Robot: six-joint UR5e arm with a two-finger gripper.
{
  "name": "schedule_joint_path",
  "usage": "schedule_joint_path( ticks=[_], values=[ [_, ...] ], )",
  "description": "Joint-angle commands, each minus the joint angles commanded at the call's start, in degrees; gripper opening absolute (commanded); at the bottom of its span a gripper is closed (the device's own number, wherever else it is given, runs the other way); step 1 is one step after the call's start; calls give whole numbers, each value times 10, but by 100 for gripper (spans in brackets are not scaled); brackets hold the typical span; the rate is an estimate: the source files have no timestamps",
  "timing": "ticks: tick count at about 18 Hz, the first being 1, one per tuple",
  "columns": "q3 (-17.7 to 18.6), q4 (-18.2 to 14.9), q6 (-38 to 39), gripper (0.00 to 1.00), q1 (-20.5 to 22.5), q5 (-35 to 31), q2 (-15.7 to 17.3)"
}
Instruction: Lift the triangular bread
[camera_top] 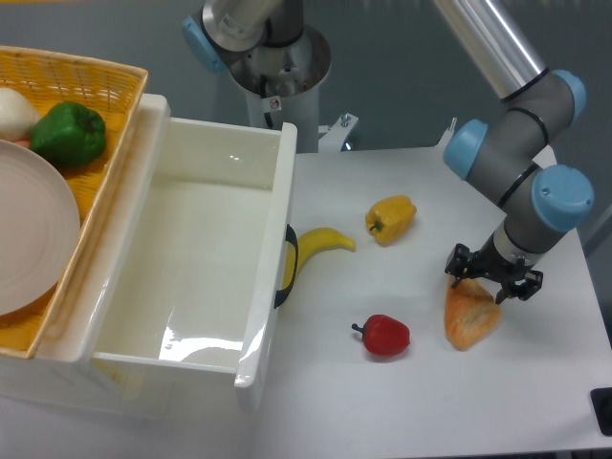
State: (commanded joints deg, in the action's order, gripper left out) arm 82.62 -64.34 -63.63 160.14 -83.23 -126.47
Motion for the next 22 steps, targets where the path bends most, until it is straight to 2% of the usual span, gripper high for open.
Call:
schedule_joint_path(
  ticks=[4,8,10,13,16,19,22],
  values=[
    [0,1,2,42,-2,1,-1],
    [-2,1,2,15,0,2,-1],
    [-5,1,1,6,2,1,-1],
    [-9,0,-4,6,3,-7,3],
    [-27,-3,-11,6,4,-18,4],
    [-47,-7,-36,0,7,-36,4],
    [-66,-32,-90,0,18,-58,6]
  ],
)
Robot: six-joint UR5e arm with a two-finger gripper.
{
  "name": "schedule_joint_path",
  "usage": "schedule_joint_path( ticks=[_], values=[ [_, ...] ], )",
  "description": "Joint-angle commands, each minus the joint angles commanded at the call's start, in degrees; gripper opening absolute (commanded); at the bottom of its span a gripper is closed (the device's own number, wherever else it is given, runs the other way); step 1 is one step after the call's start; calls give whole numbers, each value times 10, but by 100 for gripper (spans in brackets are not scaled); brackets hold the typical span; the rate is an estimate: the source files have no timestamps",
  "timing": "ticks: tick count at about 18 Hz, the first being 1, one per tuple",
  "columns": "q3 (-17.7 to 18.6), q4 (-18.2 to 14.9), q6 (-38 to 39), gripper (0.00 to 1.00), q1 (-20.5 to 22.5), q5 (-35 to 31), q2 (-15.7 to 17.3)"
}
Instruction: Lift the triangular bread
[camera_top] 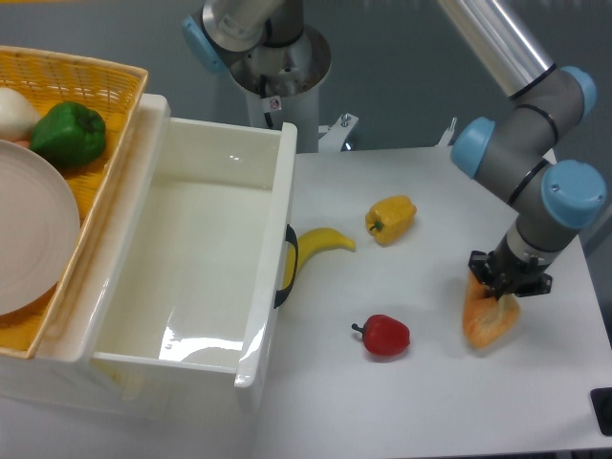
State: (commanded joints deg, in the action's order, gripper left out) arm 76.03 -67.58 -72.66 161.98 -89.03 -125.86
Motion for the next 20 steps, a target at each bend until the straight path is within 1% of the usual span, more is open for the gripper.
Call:
schedule_joint_path(
  ticks=[3,6,11,13,20],
  values=[
    [-21,-24,-87,0,13,-8,3],
    [-35,-33,-105,0,28,-7,3],
    [-67,-72,-150,0,33,-7,0],
    [-74,-75,-150,0,37,-6,0],
    [-75,-73,-164,0,38,-6,1]
  ],
)
